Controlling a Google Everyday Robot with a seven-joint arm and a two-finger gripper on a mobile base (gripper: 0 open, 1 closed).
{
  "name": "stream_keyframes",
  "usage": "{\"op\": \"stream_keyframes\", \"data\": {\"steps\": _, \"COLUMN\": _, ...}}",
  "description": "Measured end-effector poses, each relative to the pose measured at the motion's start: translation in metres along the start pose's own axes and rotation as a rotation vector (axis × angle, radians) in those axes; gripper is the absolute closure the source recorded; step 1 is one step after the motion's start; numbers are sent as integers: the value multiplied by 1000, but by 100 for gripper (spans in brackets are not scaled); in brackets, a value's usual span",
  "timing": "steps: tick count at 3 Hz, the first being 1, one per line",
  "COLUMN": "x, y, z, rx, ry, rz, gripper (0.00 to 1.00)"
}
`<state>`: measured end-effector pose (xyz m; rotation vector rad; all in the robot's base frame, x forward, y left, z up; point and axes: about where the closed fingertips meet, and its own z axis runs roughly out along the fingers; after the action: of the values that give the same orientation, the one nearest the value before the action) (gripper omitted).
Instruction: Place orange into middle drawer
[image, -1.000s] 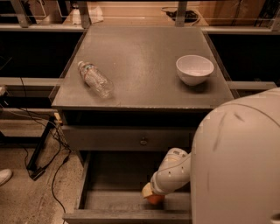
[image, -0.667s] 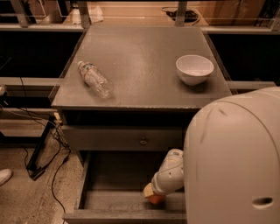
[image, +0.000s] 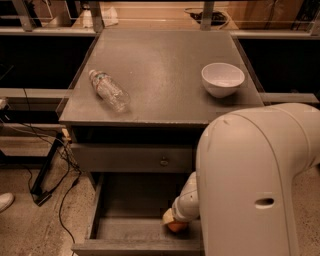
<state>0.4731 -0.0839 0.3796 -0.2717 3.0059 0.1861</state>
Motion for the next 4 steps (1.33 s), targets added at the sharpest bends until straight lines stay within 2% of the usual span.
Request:
{"op": "stream_keyframes", "data": {"steps": 2, "x": -7, "y": 7, "z": 12, "rx": -27, "ry": 0, "rz": 12, "gripper": 100}}
{"op": "stream_keyframes", "data": {"steps": 3, "x": -7, "y": 7, "z": 12, "rx": -27, "ry": 0, "rz": 12, "gripper": 81}}
{"op": "stream_keyframes", "data": {"steps": 4, "x": -7, "y": 7, "z": 12, "rx": -27, "ry": 0, "rz": 12, "gripper": 58}}
